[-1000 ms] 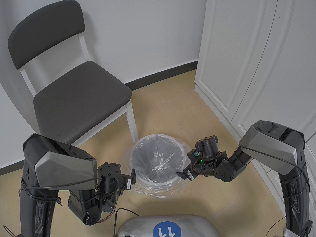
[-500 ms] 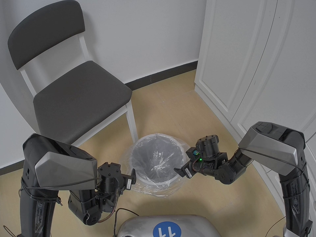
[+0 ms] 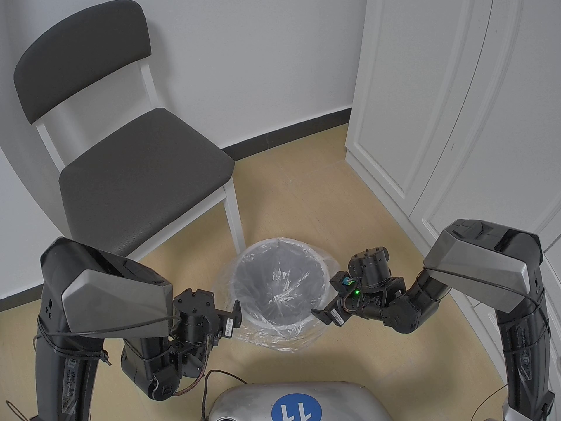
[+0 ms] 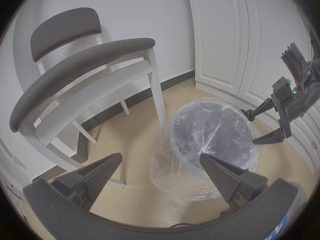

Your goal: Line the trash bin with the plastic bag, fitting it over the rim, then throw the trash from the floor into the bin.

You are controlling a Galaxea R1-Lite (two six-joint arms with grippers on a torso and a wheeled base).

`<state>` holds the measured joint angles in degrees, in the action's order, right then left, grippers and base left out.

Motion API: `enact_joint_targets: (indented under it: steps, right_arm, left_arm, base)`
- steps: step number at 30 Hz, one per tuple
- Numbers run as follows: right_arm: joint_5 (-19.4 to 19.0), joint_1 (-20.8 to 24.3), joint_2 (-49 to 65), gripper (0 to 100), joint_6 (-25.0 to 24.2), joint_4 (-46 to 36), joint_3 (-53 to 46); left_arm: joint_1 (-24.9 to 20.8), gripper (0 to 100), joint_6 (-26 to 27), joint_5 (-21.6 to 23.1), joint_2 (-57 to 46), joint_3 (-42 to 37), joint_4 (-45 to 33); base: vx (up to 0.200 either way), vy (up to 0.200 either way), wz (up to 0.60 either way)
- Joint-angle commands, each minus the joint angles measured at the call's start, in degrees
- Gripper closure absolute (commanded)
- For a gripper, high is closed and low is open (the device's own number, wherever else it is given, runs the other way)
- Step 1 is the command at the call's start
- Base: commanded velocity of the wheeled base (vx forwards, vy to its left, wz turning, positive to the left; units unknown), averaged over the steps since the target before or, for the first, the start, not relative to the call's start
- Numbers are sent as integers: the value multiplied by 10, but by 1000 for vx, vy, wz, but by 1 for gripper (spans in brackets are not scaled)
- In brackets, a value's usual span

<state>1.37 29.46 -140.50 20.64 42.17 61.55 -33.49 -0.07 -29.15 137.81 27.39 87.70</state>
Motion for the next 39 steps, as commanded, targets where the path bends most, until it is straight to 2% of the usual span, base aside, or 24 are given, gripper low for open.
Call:
enact_joint_targets:
  steps: [1,9,25,39]
  right_arm:
    - [0,0,-8,0,11,-3,-2]
    - [0,-4,-22,0,14,-2,3]
    - [1,6,27,0,9,6,-23]
    - [0,11,25,0,38,1,-50]
  left_arm:
    - [0,0,0,0,1,-1,0]
    - [0,0,0,0,1,-1,0]
    - [0,0,0,0,1,0,0]
    - [-1,0,0,0,2,-1,0]
  base:
    - [0,0,0]
    - [0,0,0]
    - [0,0,0]
    - [0,0,0]
